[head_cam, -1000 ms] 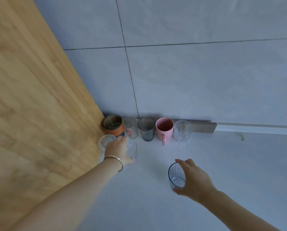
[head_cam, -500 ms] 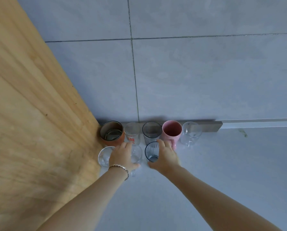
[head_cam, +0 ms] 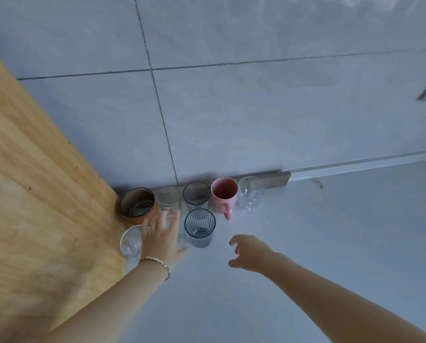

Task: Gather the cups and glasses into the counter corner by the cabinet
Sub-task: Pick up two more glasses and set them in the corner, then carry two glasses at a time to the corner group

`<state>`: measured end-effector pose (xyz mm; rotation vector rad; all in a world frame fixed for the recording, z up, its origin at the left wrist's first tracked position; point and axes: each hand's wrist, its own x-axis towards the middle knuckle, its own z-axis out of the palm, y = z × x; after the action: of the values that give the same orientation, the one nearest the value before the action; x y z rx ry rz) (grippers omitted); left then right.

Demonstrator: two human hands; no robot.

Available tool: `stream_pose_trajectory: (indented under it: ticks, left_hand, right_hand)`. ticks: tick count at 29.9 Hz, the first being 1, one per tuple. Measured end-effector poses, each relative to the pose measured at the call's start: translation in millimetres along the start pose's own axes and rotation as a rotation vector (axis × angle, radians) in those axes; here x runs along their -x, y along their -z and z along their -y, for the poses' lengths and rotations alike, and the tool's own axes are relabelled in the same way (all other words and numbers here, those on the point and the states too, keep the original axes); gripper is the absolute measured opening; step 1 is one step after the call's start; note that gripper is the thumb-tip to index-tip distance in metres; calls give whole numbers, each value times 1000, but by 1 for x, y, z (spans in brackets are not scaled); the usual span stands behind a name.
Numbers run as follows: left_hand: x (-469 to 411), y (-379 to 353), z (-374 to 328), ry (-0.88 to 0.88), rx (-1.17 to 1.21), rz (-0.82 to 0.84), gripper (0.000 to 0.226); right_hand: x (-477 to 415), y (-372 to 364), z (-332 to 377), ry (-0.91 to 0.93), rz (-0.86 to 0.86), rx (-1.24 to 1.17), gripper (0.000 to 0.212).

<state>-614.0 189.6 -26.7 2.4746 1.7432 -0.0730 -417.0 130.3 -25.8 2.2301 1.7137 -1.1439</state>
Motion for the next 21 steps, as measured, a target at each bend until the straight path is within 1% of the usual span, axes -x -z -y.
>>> stream_pose_trajectory:
  ticks: [2, 3, 5, 6, 9, 11, 13, 16, 19, 21]
  left_hand:
    - [8, 10, -20, -121, 6, -47, 76]
    - [12, 17, -34, -206, 31, -19, 61]
    - [18, 32, -73, -306, 141, 109, 33]
    - [19, 35, -93, -348, 144, 162, 28]
    - [17, 42, -169, -446, 80, 279, 31]
    - [19, 44, -224, -506, 43, 326, 32]
    - [23, 42, -288, -565, 42, 356, 30]
    - [37, 35, -390, -622, 65, 448, 28]
    - [67, 25, -497, -695, 61, 482, 12]
    - [93, 18, -566, -746, 51, 491, 6]
  right_hand:
    - [15, 8, -28, -38, 29, 5, 50]
    - [23, 12, -44, -62, 31, 8, 50]
    - [43, 21, -78, -115, 31, 18, 49]
    - [54, 26, -98, -148, 30, 23, 49]
    - [97, 40, -164, -261, 12, 12, 49]
    - [130, 50, -210, -343, -2, -21, 49]
    - [170, 58, -263, -412, -30, -52, 50]
    - [235, 62, -346, -503, -100, -92, 51]
    - [306, 61, -431, -582, -135, -145, 50]
    - [355, 58, -486, -637, -131, -187, 41]
